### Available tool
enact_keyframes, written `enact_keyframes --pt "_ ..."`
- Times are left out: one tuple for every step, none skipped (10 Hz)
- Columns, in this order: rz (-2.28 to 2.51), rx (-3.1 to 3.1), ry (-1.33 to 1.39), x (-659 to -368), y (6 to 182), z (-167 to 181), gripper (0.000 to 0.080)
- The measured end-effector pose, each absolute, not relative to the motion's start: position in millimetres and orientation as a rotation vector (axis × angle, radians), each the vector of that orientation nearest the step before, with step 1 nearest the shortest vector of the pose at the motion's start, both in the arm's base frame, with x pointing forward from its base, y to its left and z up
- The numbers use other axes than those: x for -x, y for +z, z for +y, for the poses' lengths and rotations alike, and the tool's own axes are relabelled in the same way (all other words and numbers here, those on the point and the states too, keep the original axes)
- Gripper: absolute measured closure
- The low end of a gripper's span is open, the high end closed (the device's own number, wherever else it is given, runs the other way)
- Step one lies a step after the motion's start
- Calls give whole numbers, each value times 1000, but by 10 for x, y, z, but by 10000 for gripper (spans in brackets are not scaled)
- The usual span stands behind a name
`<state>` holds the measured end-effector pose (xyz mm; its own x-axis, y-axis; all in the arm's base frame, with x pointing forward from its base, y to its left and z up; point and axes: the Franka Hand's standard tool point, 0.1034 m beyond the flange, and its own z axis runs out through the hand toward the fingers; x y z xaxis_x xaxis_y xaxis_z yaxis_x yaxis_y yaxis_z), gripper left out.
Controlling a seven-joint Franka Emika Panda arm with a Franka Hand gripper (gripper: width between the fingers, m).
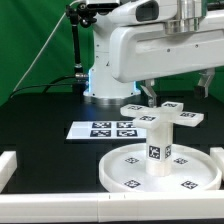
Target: Assemble round table
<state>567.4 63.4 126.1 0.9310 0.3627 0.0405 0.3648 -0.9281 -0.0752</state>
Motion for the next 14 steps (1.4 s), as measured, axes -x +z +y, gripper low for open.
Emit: enact_keyframes --pt "-671 2987 -44 -5674 1260 630 151" --pt "-724 2975 -46 -5674 1260 628 151" --pt "-963 2925 -52 -5679 1264 605 151" --pt "-1185 2868 -60 -5688 1272 590 151" --pt "-1307 2836 -85 -5708 1279 603 151" --pt "-1503 2751 -85 -5705 1280 606 151" --pt "-1607 2697 -84 -5708 1282 608 151" --pt "-1615 2694 -85 -5712 1283 592 151" --pt "-1732 2628 -78 -5711 1276 570 151" --pt "-1821 2569 -76 -5710 1270 560 151" --pt "-1889 2521 -75 -5710 1267 551 151" --pt "-1960 2472 -73 -5710 1264 539 151" --pt "-2166 2326 -68 -5709 1253 512 151" --pt "-2245 2257 -56 -5678 1239 507 151"
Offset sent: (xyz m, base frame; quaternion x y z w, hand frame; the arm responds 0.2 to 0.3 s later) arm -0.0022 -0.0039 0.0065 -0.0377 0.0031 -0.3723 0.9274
